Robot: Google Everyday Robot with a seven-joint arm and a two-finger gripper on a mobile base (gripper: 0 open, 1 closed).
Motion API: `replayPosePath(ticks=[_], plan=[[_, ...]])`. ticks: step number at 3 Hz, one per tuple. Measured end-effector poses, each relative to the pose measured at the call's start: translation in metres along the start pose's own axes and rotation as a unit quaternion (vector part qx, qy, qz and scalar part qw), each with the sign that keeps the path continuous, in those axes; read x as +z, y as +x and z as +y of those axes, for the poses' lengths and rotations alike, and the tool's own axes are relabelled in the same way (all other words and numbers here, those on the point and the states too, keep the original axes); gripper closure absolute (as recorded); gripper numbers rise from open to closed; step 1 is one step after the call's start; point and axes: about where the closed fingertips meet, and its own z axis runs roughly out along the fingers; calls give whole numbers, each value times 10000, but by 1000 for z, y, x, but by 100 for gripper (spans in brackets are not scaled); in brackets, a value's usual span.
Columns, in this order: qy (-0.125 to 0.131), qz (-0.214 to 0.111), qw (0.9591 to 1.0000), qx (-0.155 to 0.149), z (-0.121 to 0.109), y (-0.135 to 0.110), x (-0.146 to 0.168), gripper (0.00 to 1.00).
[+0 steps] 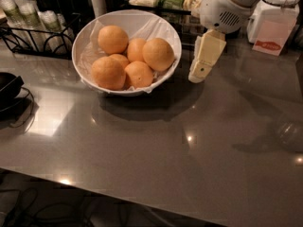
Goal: Pick orange from white bowl
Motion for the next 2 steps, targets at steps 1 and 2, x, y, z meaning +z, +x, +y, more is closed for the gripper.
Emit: replayPosePath(ticks=[1,2], plan=[[1,-1,10000,2,0,0,0,0],[141,-215,9993,287,-9,-5,15,0]])
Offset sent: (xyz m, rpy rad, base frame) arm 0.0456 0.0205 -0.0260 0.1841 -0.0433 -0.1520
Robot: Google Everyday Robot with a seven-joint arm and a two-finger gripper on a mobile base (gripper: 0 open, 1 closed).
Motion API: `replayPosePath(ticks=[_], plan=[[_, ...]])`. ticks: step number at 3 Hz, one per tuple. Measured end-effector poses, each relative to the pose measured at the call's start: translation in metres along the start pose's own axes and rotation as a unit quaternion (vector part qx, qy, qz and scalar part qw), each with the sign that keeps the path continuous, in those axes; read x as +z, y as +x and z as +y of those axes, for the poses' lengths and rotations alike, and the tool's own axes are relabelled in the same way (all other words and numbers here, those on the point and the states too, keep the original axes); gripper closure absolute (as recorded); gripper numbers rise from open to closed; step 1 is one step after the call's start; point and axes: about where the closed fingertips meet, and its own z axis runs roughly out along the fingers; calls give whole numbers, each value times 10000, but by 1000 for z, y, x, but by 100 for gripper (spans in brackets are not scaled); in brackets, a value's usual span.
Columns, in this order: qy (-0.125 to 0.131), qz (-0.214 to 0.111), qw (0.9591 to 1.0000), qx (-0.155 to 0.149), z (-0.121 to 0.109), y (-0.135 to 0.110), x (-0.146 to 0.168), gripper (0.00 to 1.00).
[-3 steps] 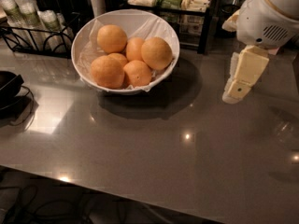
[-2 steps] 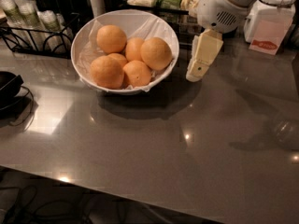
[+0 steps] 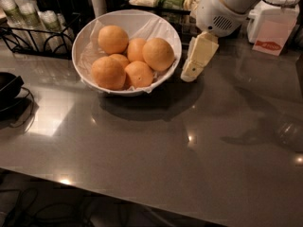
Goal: Pick orange from white bowl
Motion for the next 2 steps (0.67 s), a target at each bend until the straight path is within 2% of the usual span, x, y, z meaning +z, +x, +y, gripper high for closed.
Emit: replayPosePath(ticks=[1,2], plan=[[24,-439,9988,227,-14,-17,20,0],[-11,-775,9966,286,-22,-34,30,6]])
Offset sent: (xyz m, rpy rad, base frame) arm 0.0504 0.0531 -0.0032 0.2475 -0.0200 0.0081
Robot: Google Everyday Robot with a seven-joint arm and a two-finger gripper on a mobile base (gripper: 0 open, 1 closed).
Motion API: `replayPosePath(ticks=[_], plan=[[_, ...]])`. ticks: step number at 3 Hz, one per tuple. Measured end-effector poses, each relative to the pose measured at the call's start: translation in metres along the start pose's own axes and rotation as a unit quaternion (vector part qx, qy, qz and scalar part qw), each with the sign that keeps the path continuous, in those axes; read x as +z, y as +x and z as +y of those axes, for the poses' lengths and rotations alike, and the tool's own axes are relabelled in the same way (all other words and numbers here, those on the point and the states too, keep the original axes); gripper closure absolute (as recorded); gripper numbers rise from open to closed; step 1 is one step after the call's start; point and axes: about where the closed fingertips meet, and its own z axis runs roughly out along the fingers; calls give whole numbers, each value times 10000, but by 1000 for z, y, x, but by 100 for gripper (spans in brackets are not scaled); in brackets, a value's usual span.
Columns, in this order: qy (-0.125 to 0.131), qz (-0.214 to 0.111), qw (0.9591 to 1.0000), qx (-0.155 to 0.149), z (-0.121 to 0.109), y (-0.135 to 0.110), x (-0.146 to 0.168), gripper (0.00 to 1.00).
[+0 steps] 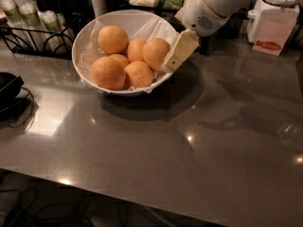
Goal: Pick orange from white bowl
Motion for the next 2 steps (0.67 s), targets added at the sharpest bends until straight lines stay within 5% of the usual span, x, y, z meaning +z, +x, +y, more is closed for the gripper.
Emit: replayPosePath(ticks=[2], plan=[[-134,-247,9996,39,-2,-16,21,15]])
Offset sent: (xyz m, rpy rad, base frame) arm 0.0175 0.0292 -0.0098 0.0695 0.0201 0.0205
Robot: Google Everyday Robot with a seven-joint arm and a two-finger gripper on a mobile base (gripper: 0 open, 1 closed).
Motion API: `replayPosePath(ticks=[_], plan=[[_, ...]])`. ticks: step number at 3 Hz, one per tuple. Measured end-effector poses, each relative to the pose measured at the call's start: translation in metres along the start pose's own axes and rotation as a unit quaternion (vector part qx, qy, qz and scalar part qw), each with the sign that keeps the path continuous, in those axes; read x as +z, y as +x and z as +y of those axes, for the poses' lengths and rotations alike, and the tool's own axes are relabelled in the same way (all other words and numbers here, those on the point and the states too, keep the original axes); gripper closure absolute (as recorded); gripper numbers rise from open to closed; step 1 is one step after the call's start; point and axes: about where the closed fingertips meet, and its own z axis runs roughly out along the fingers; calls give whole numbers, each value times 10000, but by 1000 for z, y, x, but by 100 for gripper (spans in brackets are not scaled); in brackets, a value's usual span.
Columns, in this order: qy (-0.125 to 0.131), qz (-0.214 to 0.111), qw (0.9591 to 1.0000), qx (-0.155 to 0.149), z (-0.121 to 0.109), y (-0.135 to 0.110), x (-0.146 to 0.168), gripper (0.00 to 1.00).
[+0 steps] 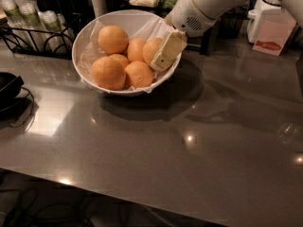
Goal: Pick orange from white bowl
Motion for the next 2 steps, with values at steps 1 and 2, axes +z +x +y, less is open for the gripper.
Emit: replayPosePath(ticks=[1,2], plan=[[-52,19,10000,3,-1,-1,11,20],[-75,58,10000,9,-4,0,20,20]])
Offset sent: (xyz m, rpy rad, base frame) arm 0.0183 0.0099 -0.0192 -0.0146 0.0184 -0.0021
